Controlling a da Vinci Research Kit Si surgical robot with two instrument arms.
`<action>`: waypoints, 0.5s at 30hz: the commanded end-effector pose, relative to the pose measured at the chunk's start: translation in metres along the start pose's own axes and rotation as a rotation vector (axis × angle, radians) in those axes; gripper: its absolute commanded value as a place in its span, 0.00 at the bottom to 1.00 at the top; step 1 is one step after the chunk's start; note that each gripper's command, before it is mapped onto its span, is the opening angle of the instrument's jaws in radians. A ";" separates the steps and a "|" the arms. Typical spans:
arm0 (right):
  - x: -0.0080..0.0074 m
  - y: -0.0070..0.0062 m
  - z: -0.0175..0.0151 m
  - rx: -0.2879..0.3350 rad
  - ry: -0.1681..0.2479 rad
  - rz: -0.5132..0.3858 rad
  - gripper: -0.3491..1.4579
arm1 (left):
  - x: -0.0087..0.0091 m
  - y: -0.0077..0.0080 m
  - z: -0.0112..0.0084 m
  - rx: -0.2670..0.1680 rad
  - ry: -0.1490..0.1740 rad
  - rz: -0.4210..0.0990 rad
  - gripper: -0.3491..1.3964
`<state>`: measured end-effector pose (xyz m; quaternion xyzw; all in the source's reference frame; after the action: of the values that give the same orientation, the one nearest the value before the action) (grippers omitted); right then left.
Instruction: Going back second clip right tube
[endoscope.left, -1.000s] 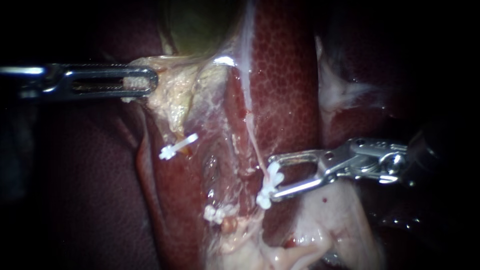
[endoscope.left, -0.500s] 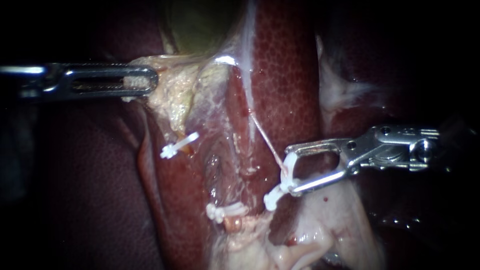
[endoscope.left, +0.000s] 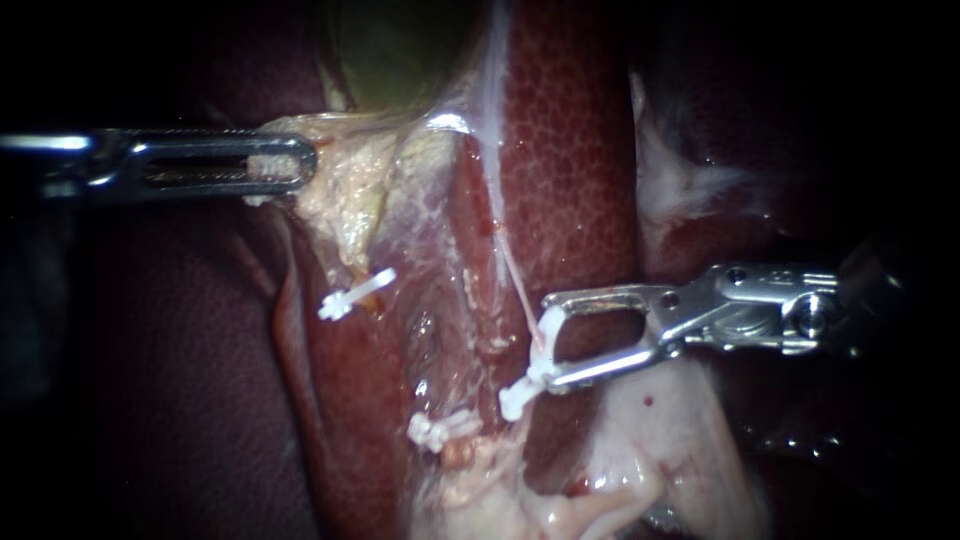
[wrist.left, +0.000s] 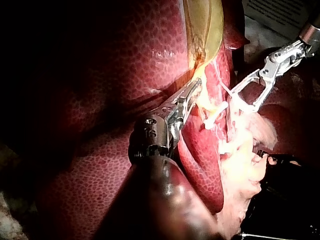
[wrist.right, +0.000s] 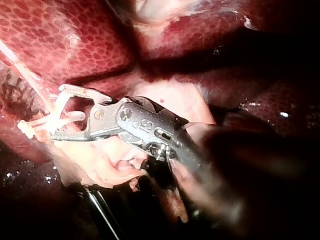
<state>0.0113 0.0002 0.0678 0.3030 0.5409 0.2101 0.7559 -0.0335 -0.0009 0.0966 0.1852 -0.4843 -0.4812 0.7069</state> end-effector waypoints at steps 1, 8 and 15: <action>-0.0004 0.0001 0.0004 0.001 -0.002 -0.002 0.52 | 0.0000 0.0000 0.0000 0.000 0.000 0.000 0.00; -0.0032 0.0004 0.0037 0.013 -0.006 0.007 0.52 | 0.0001 0.0001 0.0001 -0.001 0.000 0.001 0.00; -0.0049 0.0003 0.0055 0.029 -0.010 0.028 0.52 | 0.0001 0.0001 0.0001 -0.001 -0.001 0.001 0.00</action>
<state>0.0150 -0.0042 0.0728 0.3233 0.5355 0.2123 0.7508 -0.0336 -0.0010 0.0968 0.1845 -0.4843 -0.4813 0.7070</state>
